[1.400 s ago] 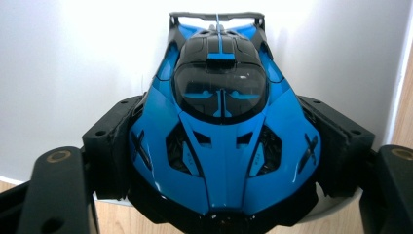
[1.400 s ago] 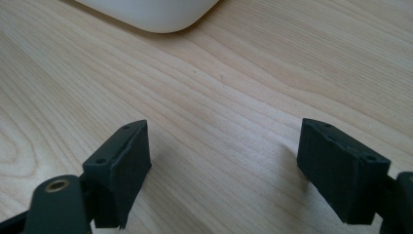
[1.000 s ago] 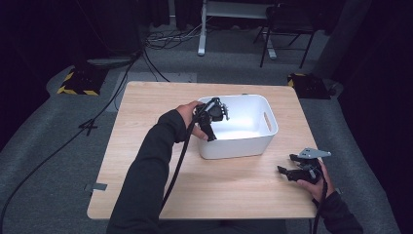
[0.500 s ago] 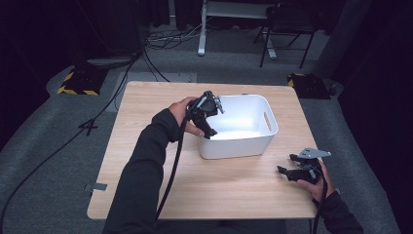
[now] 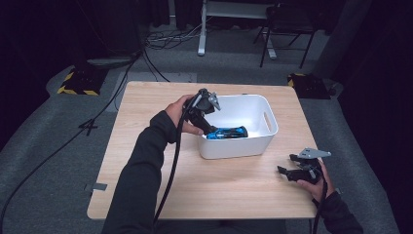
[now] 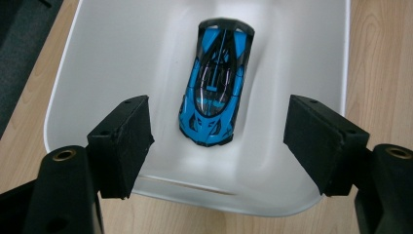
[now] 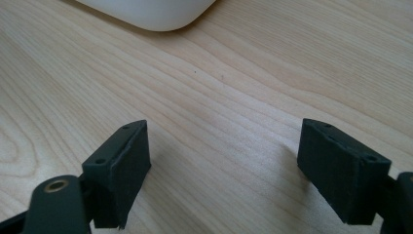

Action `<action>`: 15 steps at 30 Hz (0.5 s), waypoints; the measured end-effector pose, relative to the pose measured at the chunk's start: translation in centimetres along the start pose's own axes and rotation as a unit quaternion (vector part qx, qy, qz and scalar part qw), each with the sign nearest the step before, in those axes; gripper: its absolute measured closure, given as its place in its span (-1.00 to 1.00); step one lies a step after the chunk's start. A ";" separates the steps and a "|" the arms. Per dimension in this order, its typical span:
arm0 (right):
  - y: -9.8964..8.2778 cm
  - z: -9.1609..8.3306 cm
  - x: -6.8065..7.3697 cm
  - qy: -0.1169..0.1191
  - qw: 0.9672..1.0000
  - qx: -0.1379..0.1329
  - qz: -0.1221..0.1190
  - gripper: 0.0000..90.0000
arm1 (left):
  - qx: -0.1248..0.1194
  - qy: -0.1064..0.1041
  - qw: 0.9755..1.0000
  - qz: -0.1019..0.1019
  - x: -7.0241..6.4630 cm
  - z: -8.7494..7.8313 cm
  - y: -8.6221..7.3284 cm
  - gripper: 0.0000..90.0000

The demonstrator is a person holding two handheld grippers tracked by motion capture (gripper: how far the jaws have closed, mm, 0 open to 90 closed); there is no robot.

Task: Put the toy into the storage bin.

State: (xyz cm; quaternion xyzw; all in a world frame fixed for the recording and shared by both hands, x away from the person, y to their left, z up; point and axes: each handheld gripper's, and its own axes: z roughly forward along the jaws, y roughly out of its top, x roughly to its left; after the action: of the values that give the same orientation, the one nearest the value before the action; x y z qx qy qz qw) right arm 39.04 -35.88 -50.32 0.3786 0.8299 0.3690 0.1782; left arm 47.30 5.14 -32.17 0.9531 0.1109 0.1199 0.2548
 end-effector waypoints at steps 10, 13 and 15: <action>0.0 0.0 0.0 0.001 1.000 0.001 0.002 -0.57 | -0.037 0.035 0.998 -0.034 -0.2 -0.3 -0.9 -0.46; 0.0 0.0 0.0 0.001 1.000 0.001 0.001 -0.57 | -0.057 0.044 0.997 -0.041 -0.1 -0.3 -1.2 -0.45; 0.0 0.0 0.0 0.001 1.000 0.001 0.001 -0.57 | -0.058 0.054 0.996 -0.044 0.0 -0.5 -1.4 -0.45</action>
State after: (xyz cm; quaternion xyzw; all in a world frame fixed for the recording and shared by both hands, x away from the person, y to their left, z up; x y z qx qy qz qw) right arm 39.03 -35.86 -50.32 0.3791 0.8300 0.3689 0.1772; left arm 46.95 6.58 -32.46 0.9229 0.1593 0.1658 0.3088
